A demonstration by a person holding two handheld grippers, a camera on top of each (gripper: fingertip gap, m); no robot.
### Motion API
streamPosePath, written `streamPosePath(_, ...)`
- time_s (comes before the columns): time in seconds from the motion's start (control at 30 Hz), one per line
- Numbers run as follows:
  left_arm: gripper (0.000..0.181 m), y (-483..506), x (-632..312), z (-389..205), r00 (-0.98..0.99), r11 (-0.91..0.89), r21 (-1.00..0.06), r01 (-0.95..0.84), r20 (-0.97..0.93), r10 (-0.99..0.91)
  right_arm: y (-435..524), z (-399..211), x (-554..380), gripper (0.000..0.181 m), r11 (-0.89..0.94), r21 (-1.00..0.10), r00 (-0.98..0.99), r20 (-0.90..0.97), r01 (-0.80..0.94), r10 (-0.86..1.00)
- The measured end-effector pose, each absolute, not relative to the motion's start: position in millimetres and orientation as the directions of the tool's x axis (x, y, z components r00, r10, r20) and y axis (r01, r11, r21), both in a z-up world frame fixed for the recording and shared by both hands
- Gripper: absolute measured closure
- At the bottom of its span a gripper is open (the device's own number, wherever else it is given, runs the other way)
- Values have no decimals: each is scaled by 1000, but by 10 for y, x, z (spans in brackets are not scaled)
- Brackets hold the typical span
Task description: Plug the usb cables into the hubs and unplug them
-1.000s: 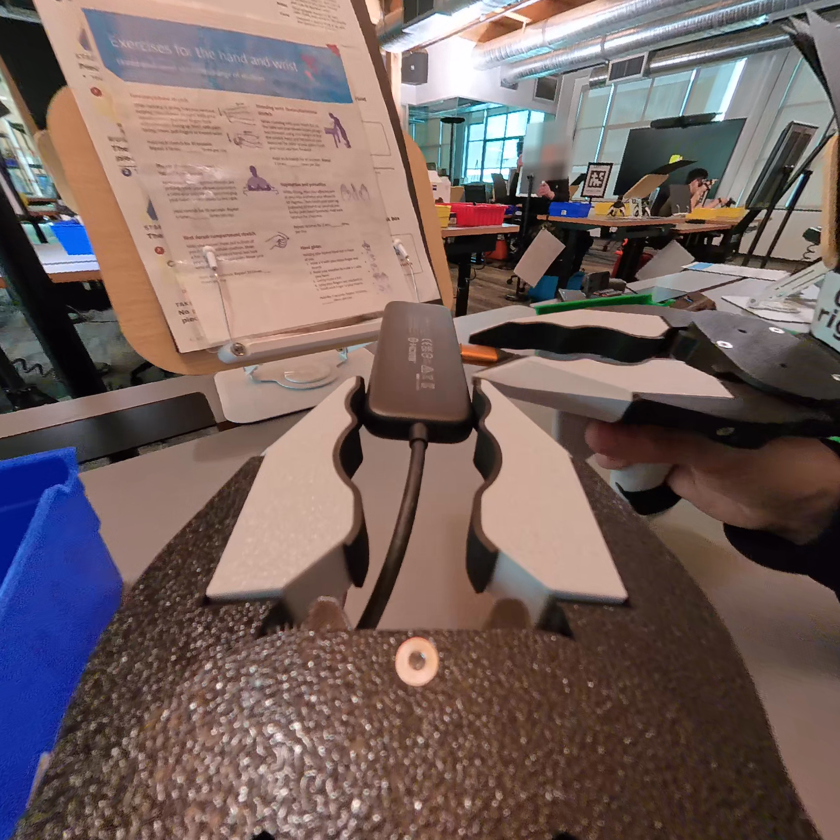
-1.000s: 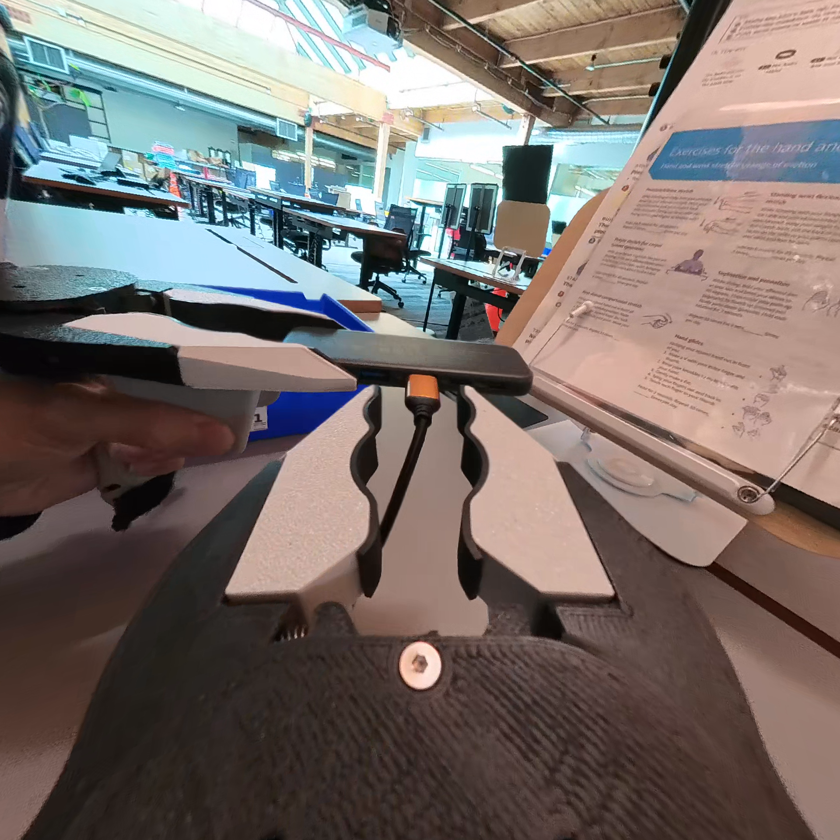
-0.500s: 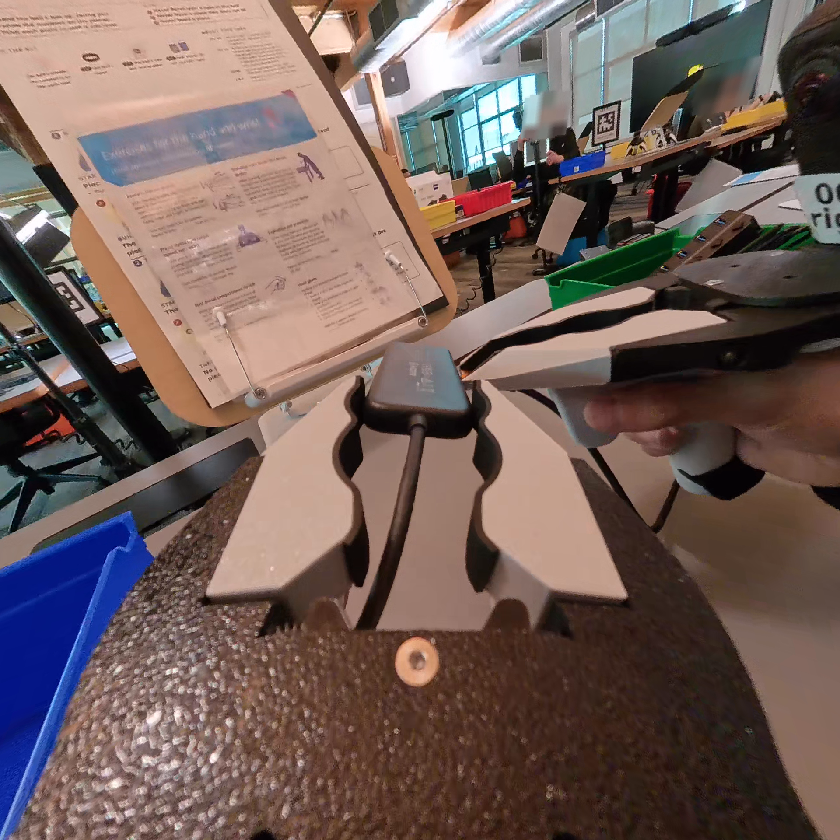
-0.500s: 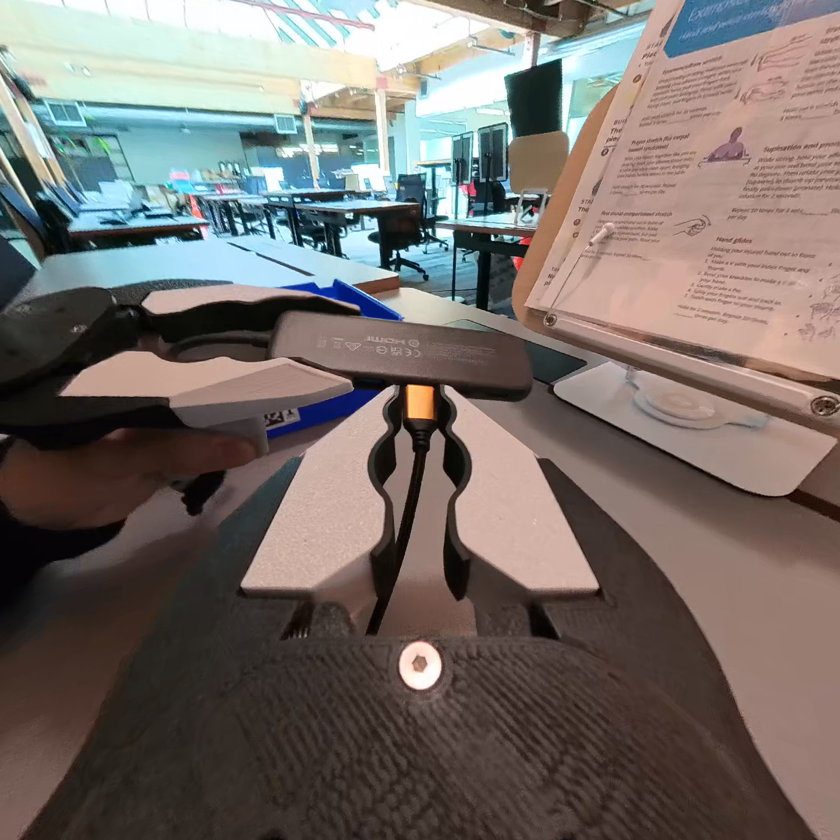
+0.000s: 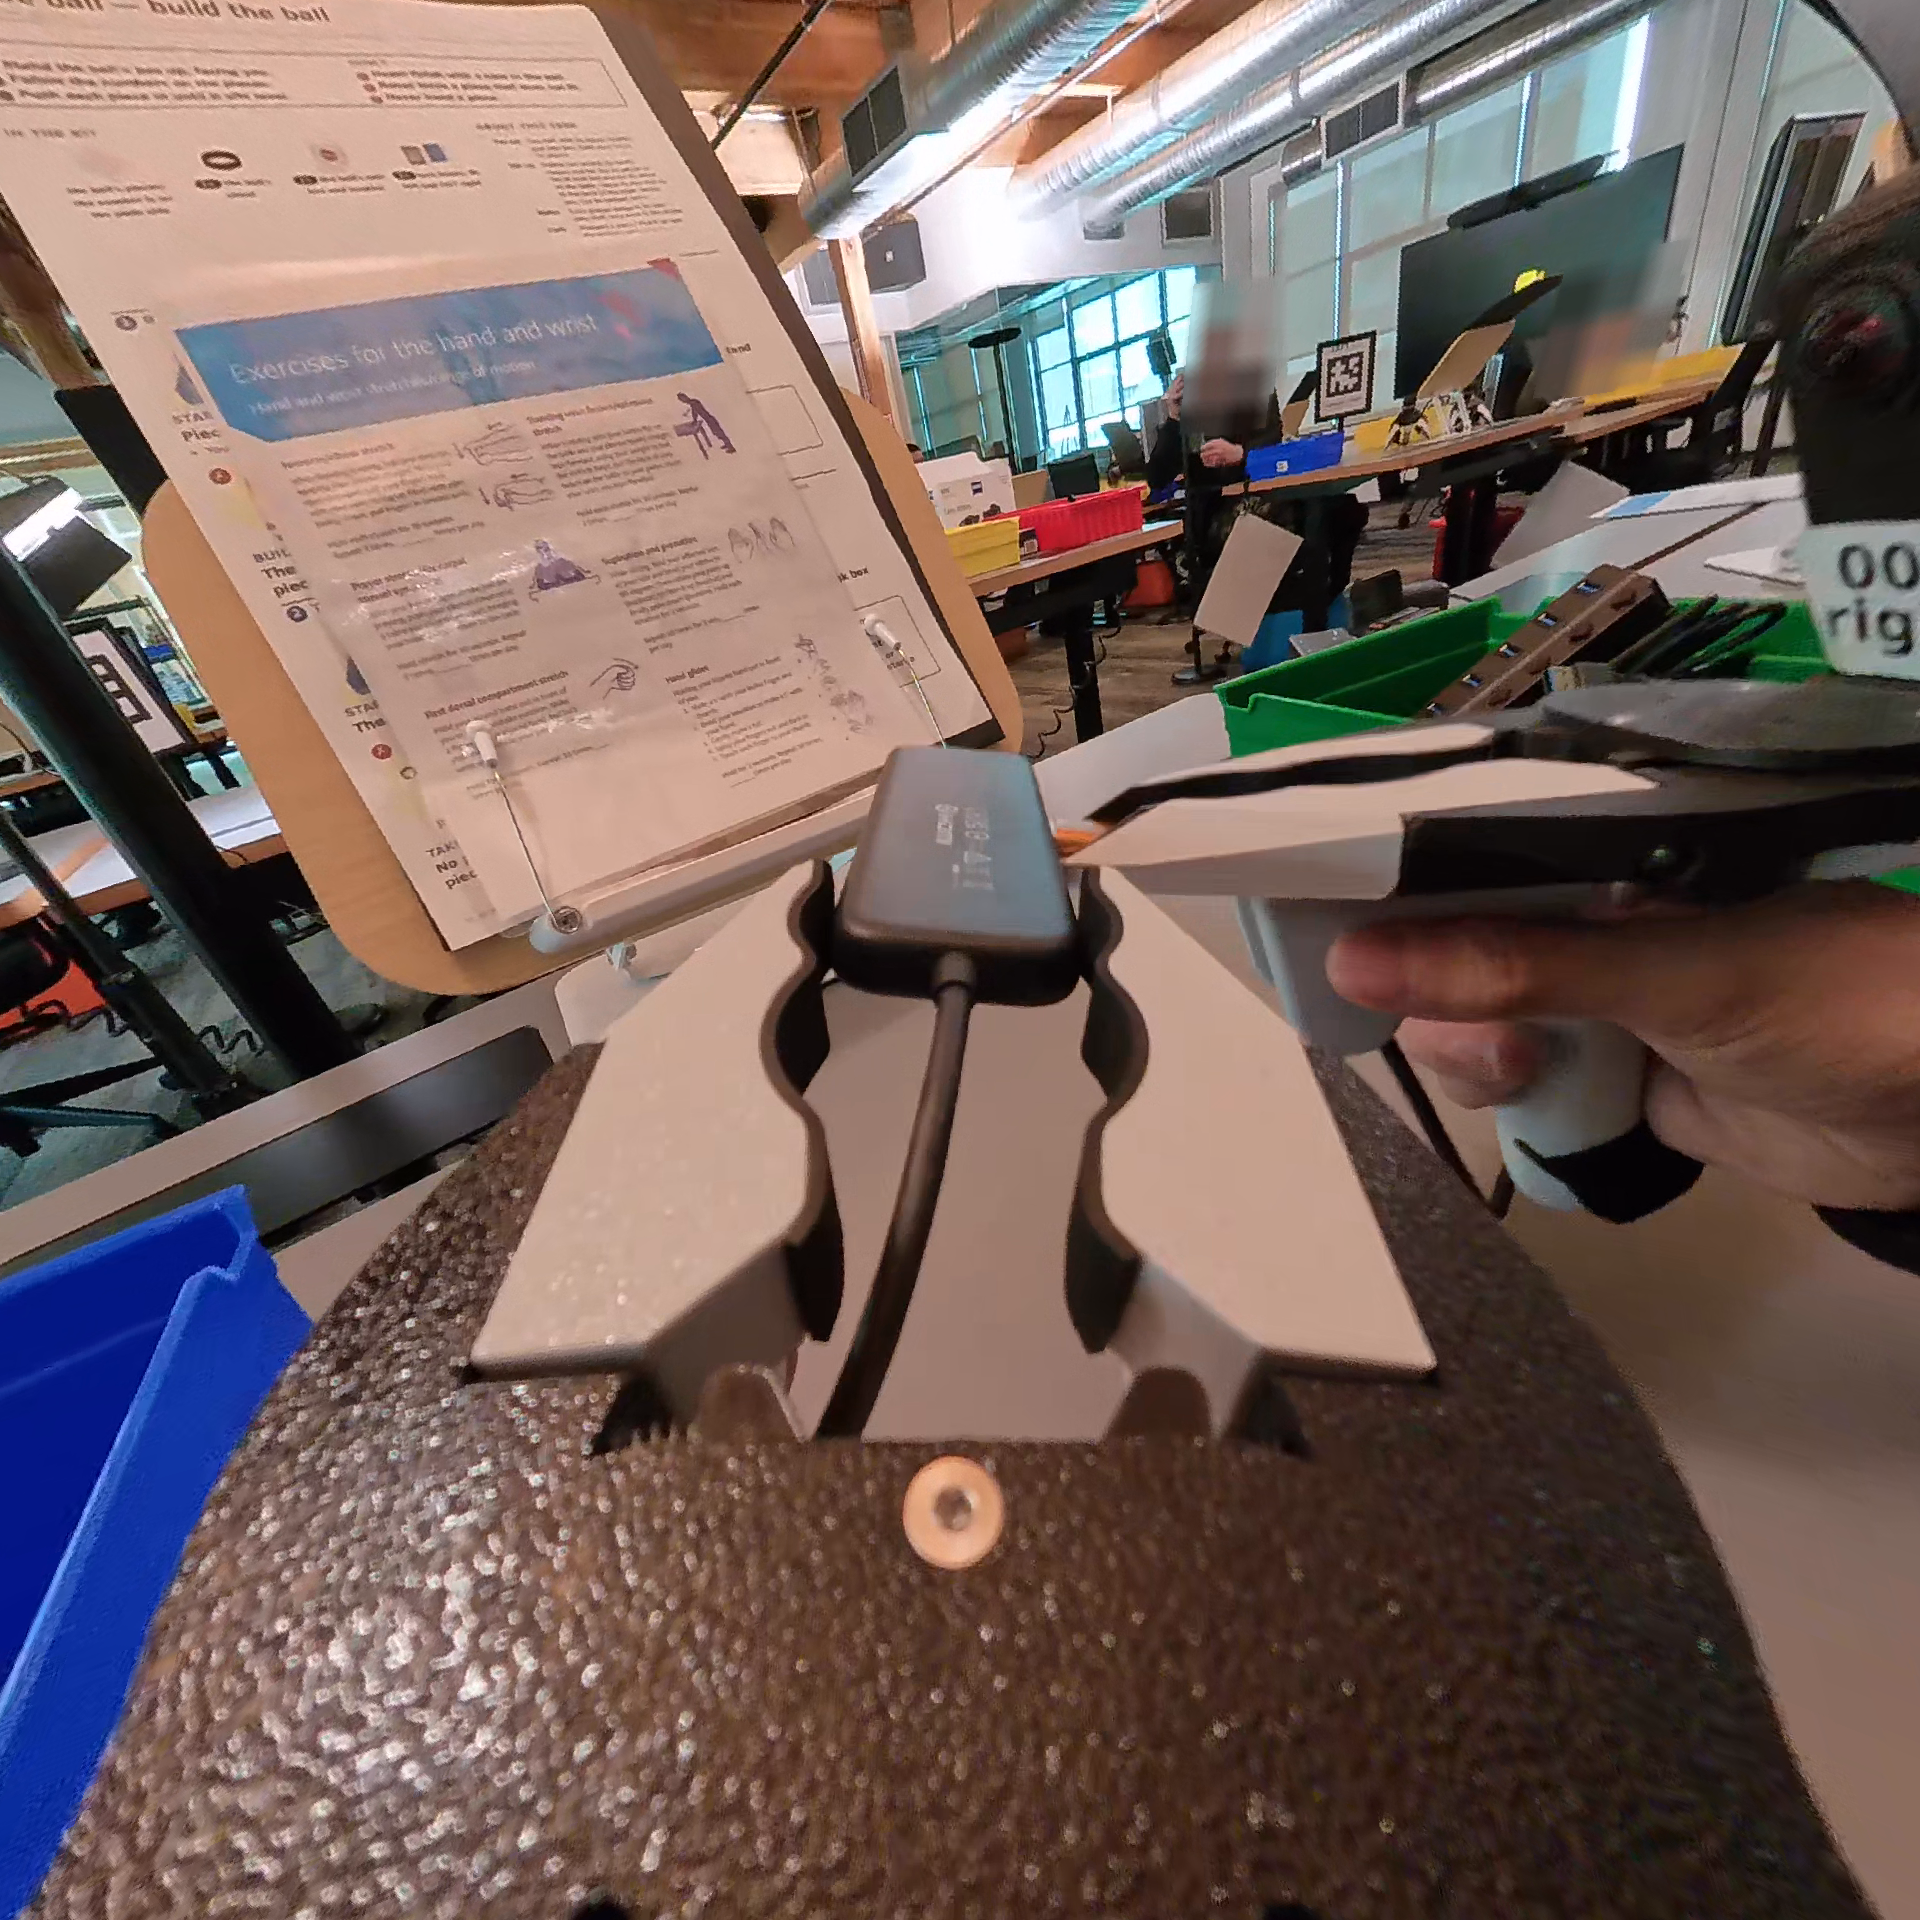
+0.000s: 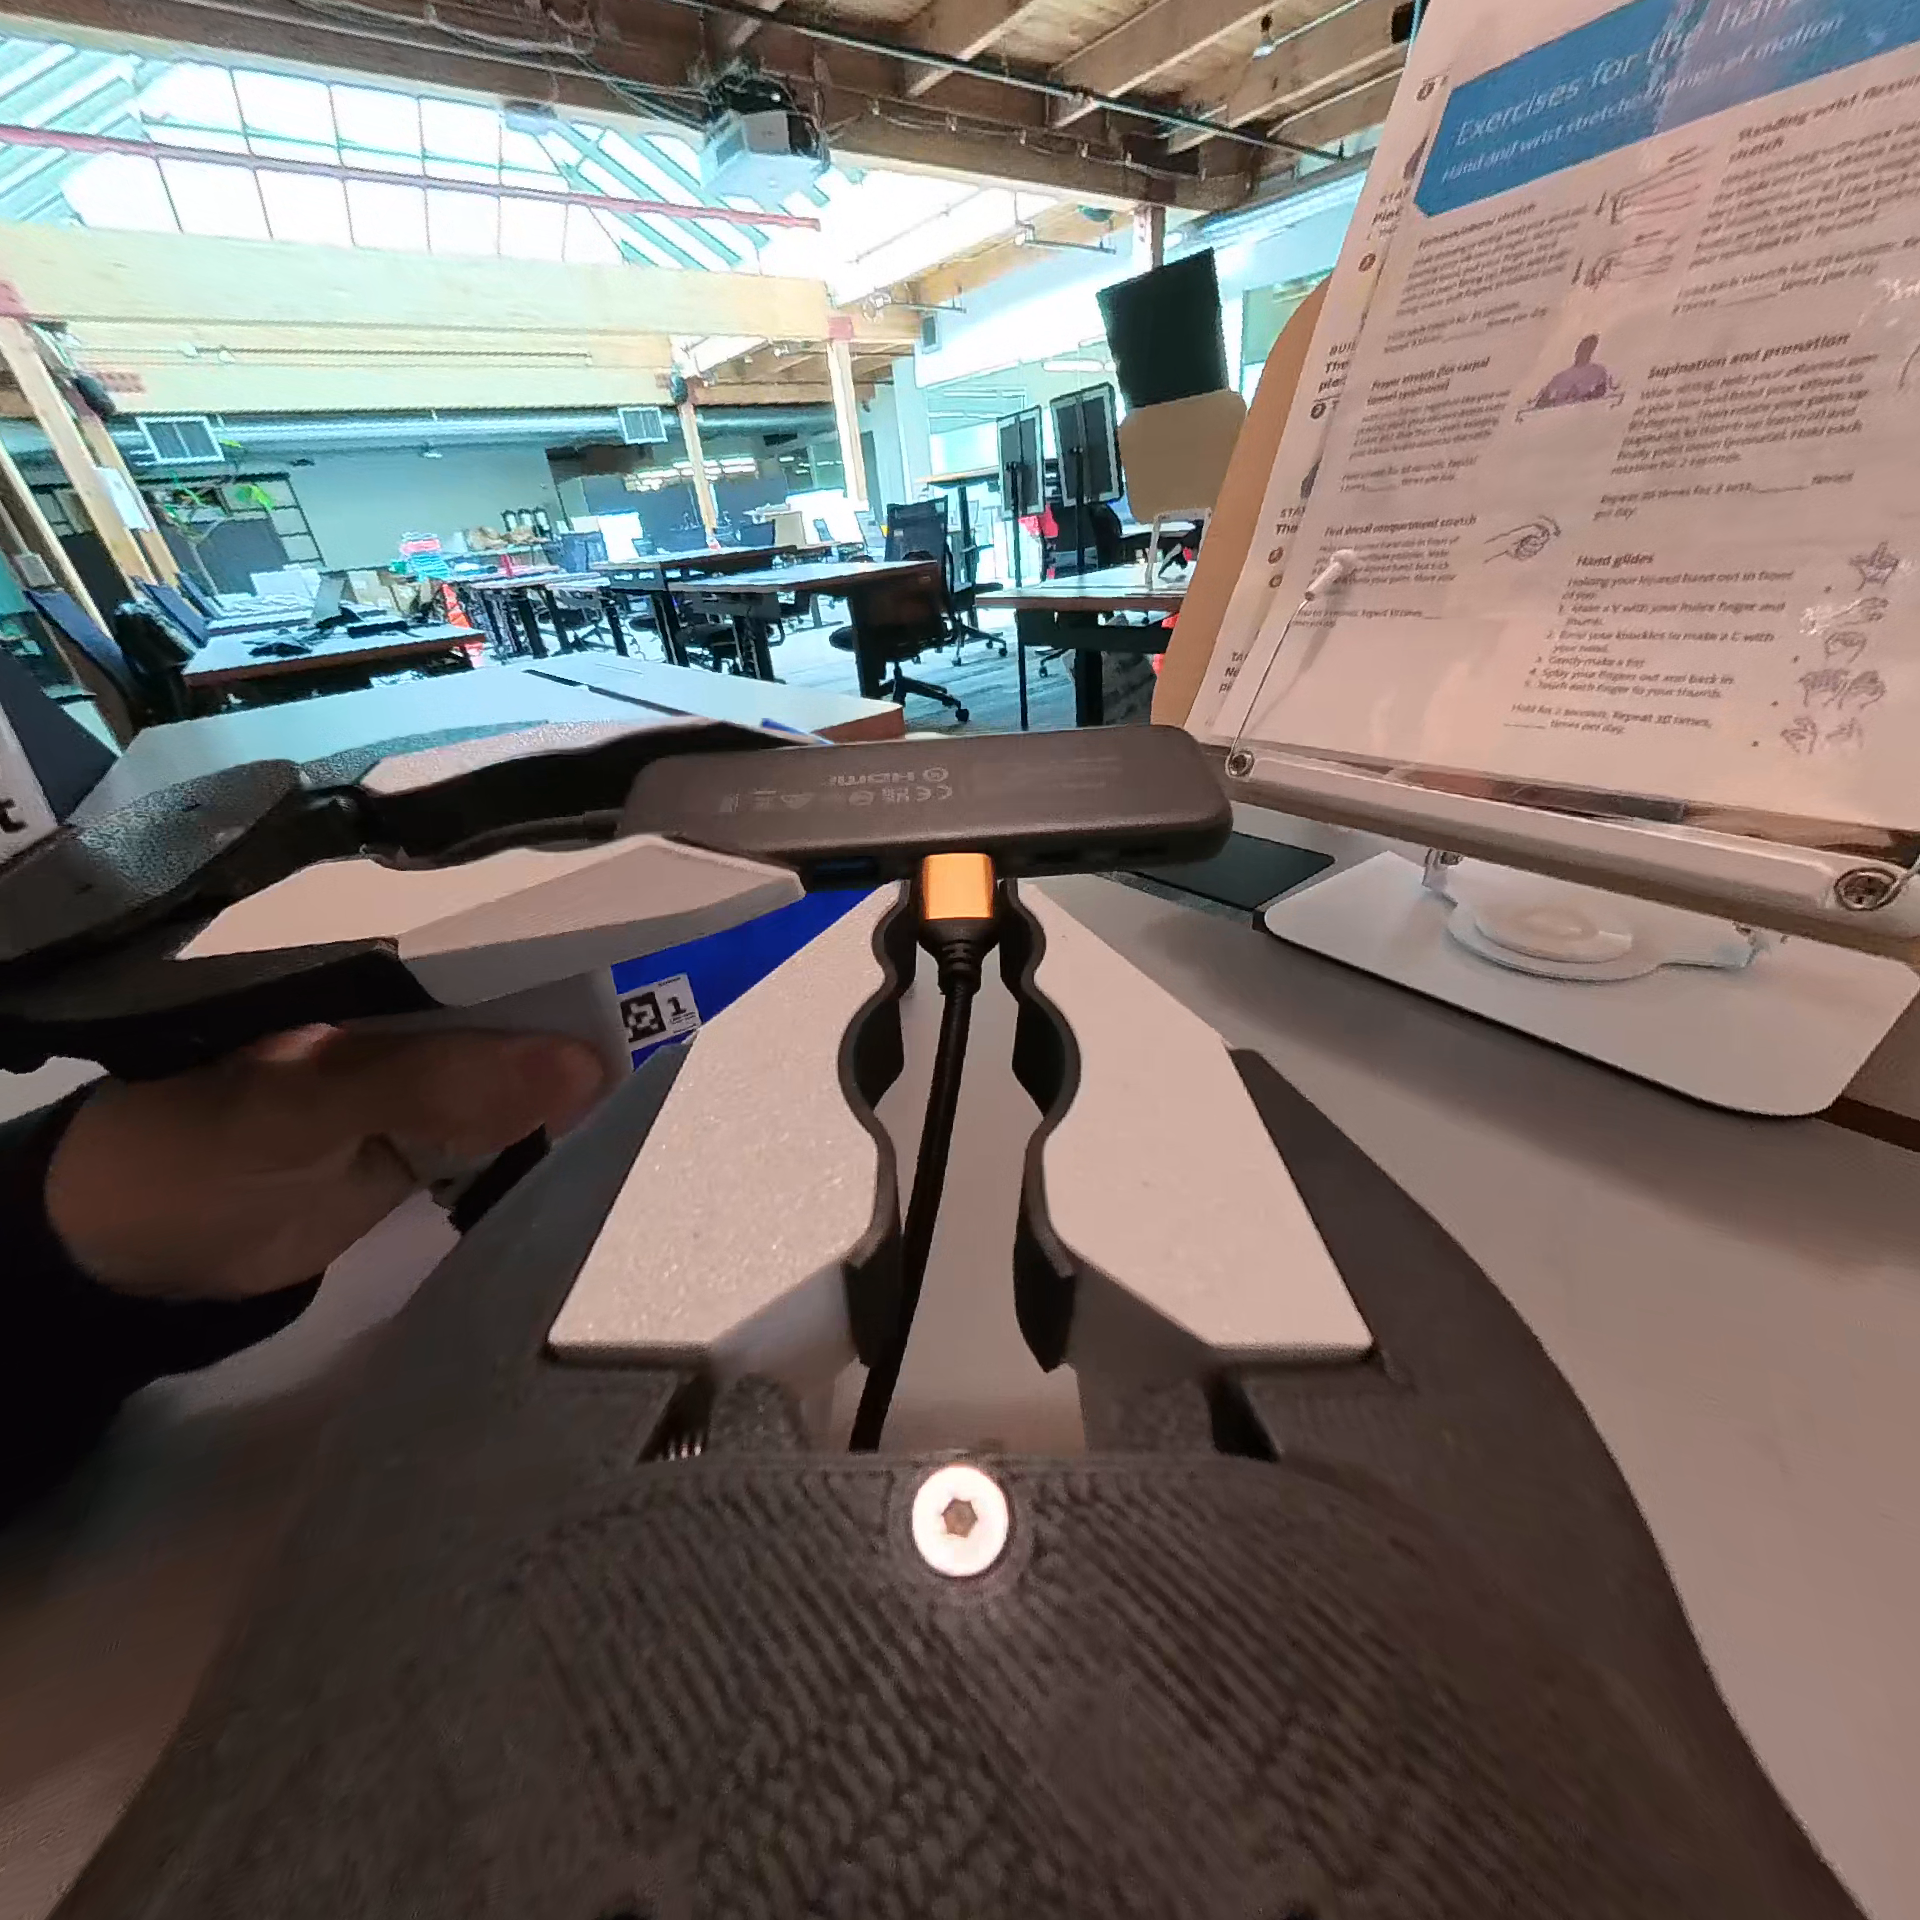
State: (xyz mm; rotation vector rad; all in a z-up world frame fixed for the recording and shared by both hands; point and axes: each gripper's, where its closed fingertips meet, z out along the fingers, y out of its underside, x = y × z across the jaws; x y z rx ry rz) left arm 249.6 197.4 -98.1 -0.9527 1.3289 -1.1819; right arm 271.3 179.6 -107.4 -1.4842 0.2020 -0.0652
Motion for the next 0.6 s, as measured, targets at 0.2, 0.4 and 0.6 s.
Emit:
streamPosePath(0.2,136,2421,2436,-843,113,183,-979,90,-173,-978,1751,-994,2708,167,48,-999,978,4,15,-209)
streamPosePath(0.4,136,2195,2419,-737,-11,155,-979,136,-157,-987,1477,-568,2666,167,171,-983,990,42,65,-136)
streamPosePath(0.6,136,2158,2440,-904,-35,196,-975,108,-200,-979,502,694,2721,168,367,-885,921,149,287,-361)
